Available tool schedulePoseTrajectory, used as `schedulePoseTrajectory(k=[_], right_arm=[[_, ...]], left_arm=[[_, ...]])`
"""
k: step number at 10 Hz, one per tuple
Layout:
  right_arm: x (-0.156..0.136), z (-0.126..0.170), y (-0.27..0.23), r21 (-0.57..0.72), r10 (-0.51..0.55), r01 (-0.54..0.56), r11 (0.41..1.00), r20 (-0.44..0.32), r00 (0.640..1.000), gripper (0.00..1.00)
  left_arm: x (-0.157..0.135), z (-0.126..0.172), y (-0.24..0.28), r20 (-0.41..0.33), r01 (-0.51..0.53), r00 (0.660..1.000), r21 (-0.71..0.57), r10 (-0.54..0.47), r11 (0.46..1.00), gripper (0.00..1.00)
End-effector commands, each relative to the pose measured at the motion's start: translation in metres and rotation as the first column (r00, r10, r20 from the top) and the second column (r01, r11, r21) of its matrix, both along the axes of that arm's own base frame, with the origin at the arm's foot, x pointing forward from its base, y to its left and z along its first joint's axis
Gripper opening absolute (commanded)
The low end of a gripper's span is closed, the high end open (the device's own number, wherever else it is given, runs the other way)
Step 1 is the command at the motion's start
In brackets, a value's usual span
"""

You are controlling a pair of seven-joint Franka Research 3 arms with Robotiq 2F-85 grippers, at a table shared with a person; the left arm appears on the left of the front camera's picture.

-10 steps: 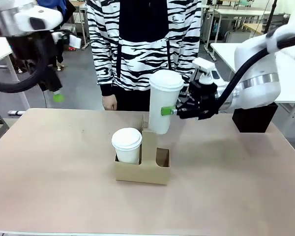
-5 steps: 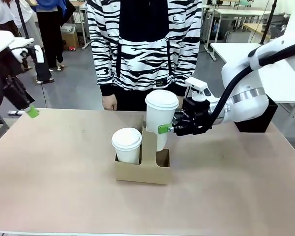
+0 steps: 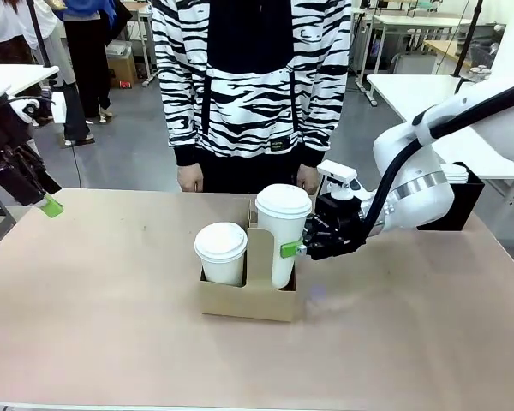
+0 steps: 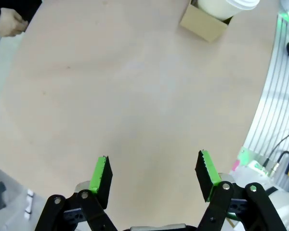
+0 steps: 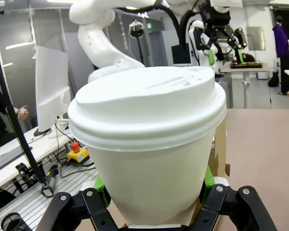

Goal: Pour a drink into a cup and package it in a carrier.
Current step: Insert the held 600 ml Paper Cup into the Cup Carrier.

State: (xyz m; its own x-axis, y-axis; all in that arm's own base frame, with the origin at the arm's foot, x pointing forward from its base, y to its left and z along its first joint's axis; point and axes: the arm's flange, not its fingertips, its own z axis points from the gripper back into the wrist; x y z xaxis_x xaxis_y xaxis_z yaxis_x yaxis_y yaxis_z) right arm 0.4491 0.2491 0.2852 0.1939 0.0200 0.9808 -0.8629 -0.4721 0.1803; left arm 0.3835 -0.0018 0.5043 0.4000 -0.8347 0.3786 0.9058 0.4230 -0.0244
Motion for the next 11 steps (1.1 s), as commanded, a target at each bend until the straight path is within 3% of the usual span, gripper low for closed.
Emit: schedulePoseTrajectory(k=[1,9,10,11], right_arm=[[0.006,-0.007,0.004,0.012,0.035,-0.036,0.999,0.039,0.999,0.8],[0.014,-0.053,0.012,-0.04,0.116,-0.111,0.993,0.161,0.98,0.8],[0.013,-0.051,0.012,-0.048,0.126,-0.119,0.992,0.182,0.975,1.0],[0.013,-0.046,0.009,-0.044,0.113,-0.106,0.993,0.206,0.972,1.0]], left_arm=[[-0.001,0.002,-0.001,0.002,-0.002,1.0,-0.004,0.002,1.0,0.86],[-0.001,0.002,-0.001,0.002,-0.002,1.0,-0.004,0.002,1.0,0.86],[-0.001,0.002,-0.001,0.002,-0.002,1.0,-0.004,0.002,1.0,0.86],[-0.001,0.002,-0.001,0.002,-0.002,1.0,-0.004,0.002,1.0,0.86]])
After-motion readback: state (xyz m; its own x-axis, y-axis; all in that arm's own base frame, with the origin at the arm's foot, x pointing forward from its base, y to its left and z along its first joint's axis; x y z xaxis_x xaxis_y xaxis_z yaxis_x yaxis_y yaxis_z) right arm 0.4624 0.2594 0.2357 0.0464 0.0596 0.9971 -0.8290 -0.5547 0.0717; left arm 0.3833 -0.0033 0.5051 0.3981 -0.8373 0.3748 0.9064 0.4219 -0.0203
